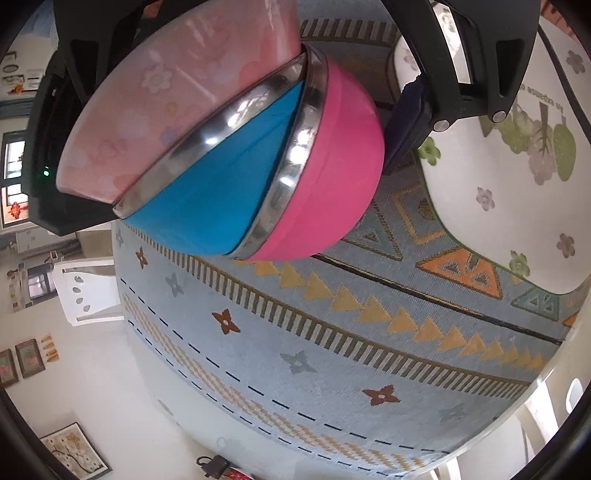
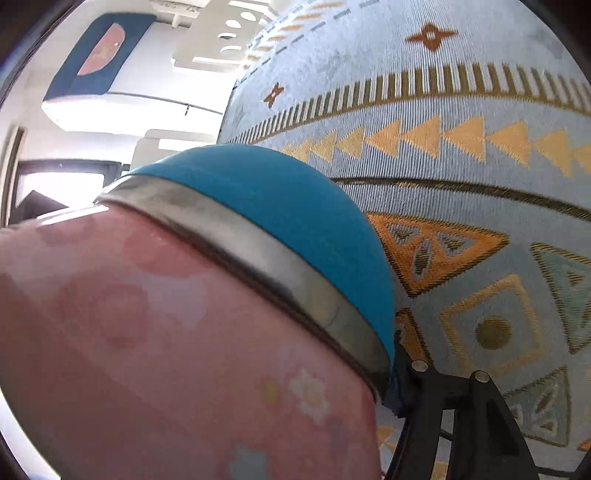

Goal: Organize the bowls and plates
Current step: 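Carry the bowl stack with both tools over the plate stack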

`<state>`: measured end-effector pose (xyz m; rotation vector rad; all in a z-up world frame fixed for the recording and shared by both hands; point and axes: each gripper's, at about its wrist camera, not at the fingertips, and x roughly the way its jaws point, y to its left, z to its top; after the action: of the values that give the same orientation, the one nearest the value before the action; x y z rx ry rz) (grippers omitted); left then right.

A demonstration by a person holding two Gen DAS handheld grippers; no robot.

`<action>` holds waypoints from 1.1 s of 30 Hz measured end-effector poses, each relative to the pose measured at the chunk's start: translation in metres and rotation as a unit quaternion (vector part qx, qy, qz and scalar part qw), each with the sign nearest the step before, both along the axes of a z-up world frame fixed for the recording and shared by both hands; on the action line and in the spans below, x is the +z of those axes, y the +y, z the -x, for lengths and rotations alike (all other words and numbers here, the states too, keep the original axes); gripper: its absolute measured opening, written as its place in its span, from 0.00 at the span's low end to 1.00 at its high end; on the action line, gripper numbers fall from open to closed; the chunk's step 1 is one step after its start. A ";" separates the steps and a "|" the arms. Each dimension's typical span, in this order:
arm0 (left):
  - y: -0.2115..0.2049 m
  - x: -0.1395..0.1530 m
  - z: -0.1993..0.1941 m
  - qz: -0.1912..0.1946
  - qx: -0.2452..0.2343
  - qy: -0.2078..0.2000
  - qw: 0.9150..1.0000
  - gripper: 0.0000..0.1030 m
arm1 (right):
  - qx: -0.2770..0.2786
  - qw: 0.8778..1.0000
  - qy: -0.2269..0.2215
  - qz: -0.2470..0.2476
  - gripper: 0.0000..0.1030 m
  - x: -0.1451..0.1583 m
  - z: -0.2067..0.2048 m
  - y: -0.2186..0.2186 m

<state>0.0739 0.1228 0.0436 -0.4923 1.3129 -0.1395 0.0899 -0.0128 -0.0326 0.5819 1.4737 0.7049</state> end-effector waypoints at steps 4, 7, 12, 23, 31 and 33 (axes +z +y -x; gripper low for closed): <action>-0.008 0.014 -0.001 -0.009 -0.014 -0.016 1.000 0.81 | -0.008 1.000 -0.009 0.007 0.63 0.013 0.006 0.000; -0.011 0.027 0.000 -0.007 -0.023 -0.031 0.999 0.81 | -0.018 1.000 -0.016 0.008 0.63 0.025 0.007 -0.003; -0.006 0.049 0.011 -0.013 -0.009 -0.055 0.998 0.81 | -0.028 0.999 -0.043 0.012 0.63 0.052 0.012 0.002; 0.062 0.083 0.055 -0.024 0.056 -0.094 0.994 0.81 | 0.005 0.998 -0.069 -0.007 0.63 0.087 0.016 0.075; 0.113 0.065 0.086 -0.024 0.115 -0.078 0.990 0.81 | 0.060 0.998 -0.028 -0.014 0.63 0.077 0.025 0.146; 0.124 0.060 0.092 -0.017 0.125 -0.074 0.989 0.81 | 0.074 0.997 -0.024 -0.005 0.63 0.075 0.024 0.162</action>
<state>-0.0185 0.2464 0.1040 -0.6011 1.0965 0.0548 0.0654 0.1493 0.0424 0.4633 1.4807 0.8368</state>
